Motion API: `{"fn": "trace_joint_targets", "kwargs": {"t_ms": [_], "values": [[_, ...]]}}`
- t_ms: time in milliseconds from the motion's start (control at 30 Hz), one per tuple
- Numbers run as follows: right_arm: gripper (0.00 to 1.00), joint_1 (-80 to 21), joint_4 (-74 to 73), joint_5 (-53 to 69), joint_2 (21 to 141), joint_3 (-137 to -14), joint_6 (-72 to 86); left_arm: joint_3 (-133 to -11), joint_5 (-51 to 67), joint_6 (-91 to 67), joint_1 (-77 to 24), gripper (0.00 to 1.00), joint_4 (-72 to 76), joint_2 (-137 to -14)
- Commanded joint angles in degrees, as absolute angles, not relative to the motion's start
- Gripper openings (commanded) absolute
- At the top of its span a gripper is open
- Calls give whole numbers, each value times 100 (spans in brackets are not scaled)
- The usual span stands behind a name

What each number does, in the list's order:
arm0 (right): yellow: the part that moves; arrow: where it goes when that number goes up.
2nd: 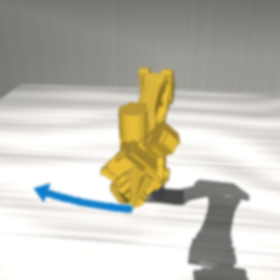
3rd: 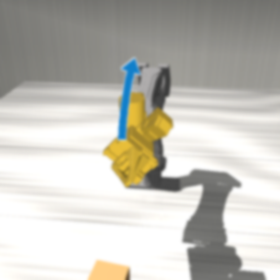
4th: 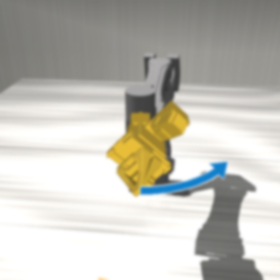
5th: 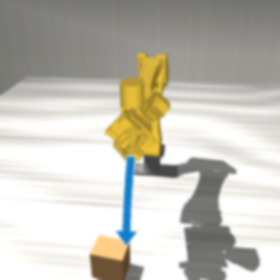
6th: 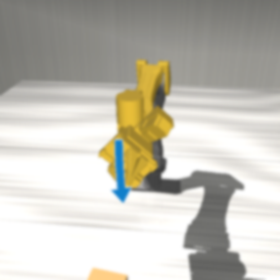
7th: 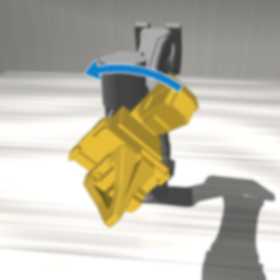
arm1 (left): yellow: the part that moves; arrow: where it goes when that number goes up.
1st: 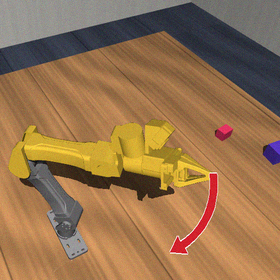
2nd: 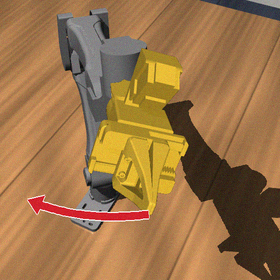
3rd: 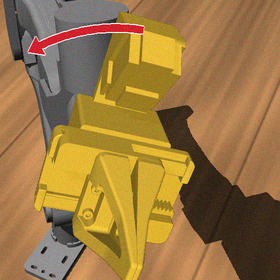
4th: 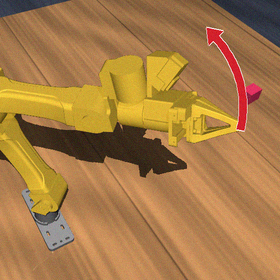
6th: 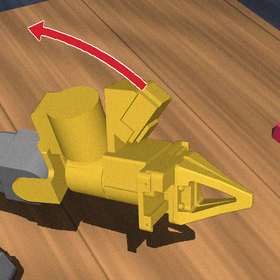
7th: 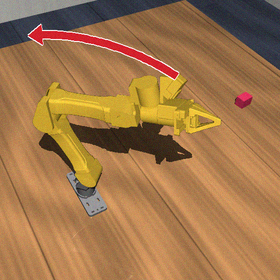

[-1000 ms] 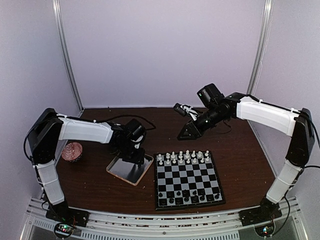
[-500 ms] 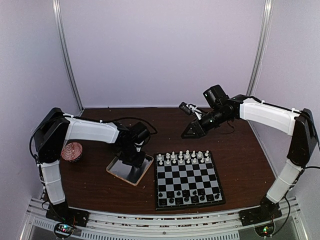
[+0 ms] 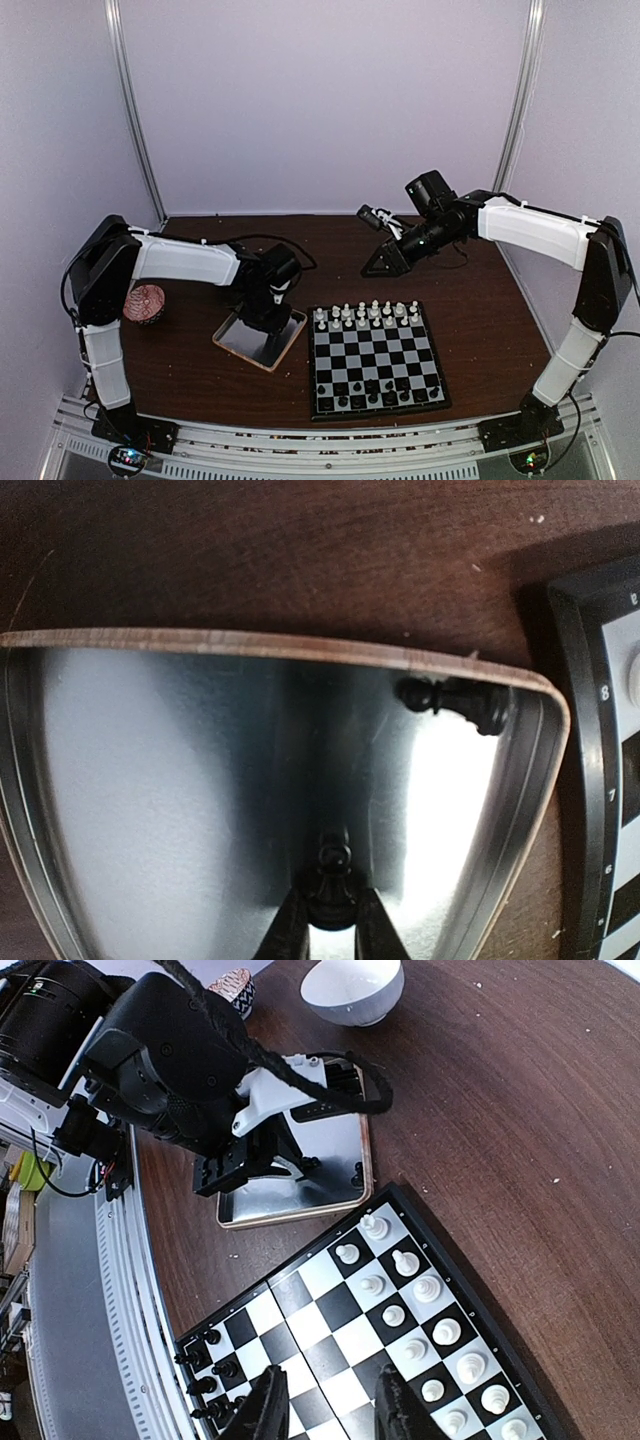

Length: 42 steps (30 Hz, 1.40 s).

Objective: Set up the chess pieces on the board
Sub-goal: Pick up the pawn from the storage box, then pass from the left arm to the right

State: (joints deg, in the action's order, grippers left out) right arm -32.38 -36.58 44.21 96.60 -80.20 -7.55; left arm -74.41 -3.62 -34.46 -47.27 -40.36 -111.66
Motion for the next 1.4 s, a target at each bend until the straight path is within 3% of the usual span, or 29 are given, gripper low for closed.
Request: {"fn": "trace_joint_targets", "kwargs": {"t_ms": [0,267,533,1000,1367], "values": [[32,-3201,-3672,4500,9685,-8082,-839,-7492,-523,-3135,-4737,5,-4101,-11098],[34,-3190,-3620,4710,9546,-8022,-704,-6615,-357,-2267,-4762,4,-3009,-9830],[36,-3218,-3294,5790,10315,-8085,169,-5733,478,-1958,-4983,8,-1383,-8869],[41,-3674,-1508,7070,11090,-8017,2339,-6174,991,-1877,-5623,9,-632,-9110],[40,-3902,-1442,7310,11139,-7807,2430,-6236,876,-1870,-5651,9,-624,-9099]]}}
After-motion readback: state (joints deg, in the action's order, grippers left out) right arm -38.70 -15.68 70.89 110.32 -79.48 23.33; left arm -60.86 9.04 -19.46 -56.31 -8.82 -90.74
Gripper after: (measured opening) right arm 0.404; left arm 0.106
